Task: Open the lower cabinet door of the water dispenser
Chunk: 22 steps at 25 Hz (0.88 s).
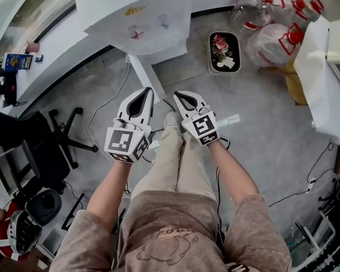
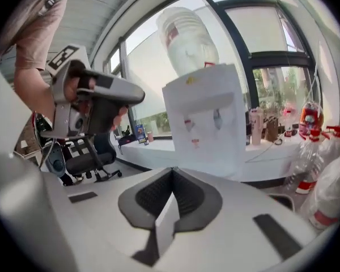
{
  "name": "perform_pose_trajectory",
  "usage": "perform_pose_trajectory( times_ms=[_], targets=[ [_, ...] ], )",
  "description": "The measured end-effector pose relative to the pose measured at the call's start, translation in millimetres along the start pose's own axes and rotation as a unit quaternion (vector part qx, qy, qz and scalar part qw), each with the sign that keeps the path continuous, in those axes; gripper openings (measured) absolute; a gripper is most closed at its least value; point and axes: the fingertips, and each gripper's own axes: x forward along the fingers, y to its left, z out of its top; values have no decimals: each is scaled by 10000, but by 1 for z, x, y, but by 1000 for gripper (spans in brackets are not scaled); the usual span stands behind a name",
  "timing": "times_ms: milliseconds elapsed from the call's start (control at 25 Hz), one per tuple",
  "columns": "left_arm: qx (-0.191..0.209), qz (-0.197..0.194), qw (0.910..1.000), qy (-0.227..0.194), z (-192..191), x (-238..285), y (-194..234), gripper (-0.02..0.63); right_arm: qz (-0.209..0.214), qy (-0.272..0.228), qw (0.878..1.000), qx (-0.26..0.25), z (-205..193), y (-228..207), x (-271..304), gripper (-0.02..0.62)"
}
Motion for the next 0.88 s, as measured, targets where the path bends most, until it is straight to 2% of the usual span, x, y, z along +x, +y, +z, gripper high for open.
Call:
perform_pose_trajectory(
  times_ms=[160,360,600,880],
  targets=[
    [89,-75,9998,-138,51,-23,-16,12,-205,-391,9990,-73,85,6,-52,6],
    [59,-270,9990,-352,100,-63,-32,12,-608,-839,9946,-86,166,23,-108,6],
    [181,-487,9973,-521,161,-88,-91,12,-870,-1313,9875,52,243,28,-199,6],
    [484,-789,9920,-856,216,-110,-120,12,-1053,-1712,9789,-360,305,37,-252,6]
  ],
)
